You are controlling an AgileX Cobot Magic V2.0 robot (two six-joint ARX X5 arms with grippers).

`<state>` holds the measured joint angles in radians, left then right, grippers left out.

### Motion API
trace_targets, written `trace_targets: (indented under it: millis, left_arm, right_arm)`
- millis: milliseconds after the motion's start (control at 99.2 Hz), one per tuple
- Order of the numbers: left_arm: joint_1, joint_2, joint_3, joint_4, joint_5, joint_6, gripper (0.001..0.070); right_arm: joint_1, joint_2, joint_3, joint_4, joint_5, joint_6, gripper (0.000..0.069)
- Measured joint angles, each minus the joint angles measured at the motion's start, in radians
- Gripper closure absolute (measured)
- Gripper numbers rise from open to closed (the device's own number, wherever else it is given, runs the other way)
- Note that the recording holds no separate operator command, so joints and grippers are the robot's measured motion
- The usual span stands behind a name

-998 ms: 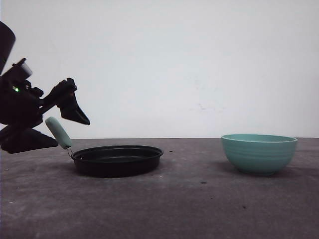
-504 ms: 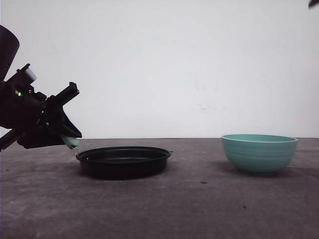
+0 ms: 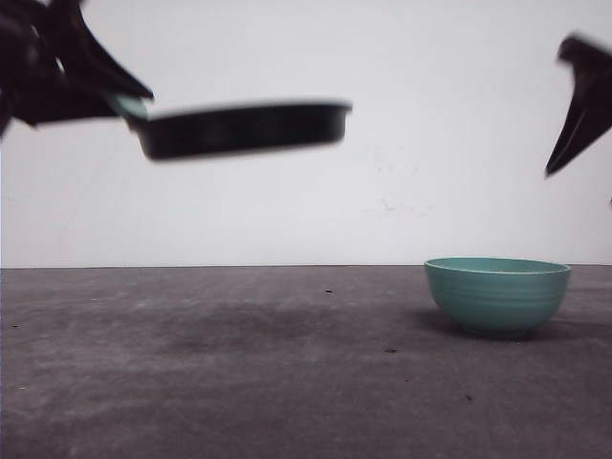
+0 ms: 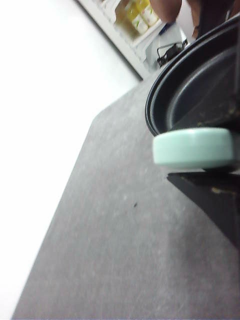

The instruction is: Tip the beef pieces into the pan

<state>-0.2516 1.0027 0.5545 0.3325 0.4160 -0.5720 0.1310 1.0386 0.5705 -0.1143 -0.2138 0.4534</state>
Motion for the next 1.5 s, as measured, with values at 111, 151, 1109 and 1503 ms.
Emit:
trace_targets:
  millis: [111,151,1109,1503]
  left_arm:
    - [-0.011,-0.115,0.0,-0.104,0.005,0.003,0.065]
    - [-0.015,-0.149,0.0,-0.137,0.006,0.005,0.065]
    - [-0.031,-0.494,0.0,-0.449,0.01,0.007,0.065]
    - [-0.031,-0.493,0.0,-0.471,0.029,0.007,0.065]
  right_arm:
    - [0.0,0.13,0.052,0.011,0.0,0.0,0.0276]
    - [0.0,0.17,0.075,0.014,0.0,0.0,0.0276]
    - [-0.008,0.51,0.214,0.053,0.027,-0.001,0.0618]
    - [-0.008,0.516,0.214,0.059,0.027,-0.004,0.067]
